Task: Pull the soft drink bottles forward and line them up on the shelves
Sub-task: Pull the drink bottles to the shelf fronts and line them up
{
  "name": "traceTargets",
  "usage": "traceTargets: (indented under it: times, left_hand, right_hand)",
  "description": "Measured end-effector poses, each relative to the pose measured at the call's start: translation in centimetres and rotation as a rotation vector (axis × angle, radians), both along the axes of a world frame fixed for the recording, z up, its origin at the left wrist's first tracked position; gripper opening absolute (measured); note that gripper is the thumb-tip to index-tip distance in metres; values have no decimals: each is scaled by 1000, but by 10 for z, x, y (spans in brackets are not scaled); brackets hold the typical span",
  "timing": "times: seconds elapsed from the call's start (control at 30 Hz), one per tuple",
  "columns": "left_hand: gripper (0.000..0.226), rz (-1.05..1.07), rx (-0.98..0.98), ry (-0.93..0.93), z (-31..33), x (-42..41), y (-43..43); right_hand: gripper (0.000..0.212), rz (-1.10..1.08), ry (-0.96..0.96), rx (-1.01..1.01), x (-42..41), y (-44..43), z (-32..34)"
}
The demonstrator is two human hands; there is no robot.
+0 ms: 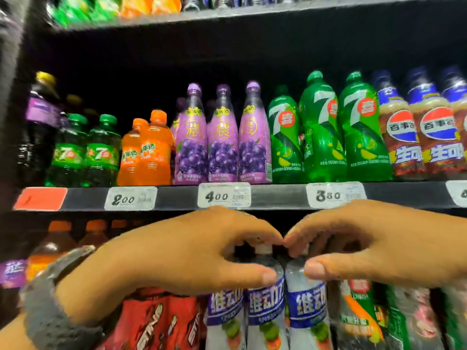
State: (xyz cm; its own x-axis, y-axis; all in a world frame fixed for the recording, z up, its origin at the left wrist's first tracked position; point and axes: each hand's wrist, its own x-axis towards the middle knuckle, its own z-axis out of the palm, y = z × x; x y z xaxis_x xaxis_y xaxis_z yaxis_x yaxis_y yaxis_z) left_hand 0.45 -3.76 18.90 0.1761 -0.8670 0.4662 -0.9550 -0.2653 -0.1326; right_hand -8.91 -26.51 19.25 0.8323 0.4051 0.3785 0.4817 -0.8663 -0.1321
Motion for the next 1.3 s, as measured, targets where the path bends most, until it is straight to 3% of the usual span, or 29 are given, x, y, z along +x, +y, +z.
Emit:
traceTargets:
  times: [0.07, 0.13, 0.43, 0.63, 0.8, 0.93, 1.07, 1.17, 1.3]
  left_hand:
    - [40, -40, -81, 40, 9, -4, 8]
    - [40, -39, -121, 26, 12, -4, 14]
    - [39, 62, -108, -140, -10, 18, -25]
    - [47, 102, -53, -181, -30, 31, -89]
    - [57, 252, -69, -219, -44, 36, -139]
    - [53, 363, -93, -220, -46, 41, -172]
    - [54, 459, -59, -164, -41, 45, -201]
    - [53, 489, -8, -77, -37, 46, -221]
    - [59, 453, -83, 79, -31, 44, -242]
  right_hand:
    - [35, 108, 20, 131, -2, 8, 7]
    - [33, 108, -31, 129, -2, 11, 10]
    - [38, -313, -273, -303, 12, -20, -2]
    - [49, -476, -204, -397, -5, -74, -19]
    - [42, -530, -286, -324, -14, -120, -34]
    - [40, -606, -357, -343, -14, -155, -49]
    - [25, -628, -403, -273, -4, -173, -59]
    - [34, -617, -386, -132, 8, -178, -60]
    - [34, -651, -324, -20, 25, -182, -56]
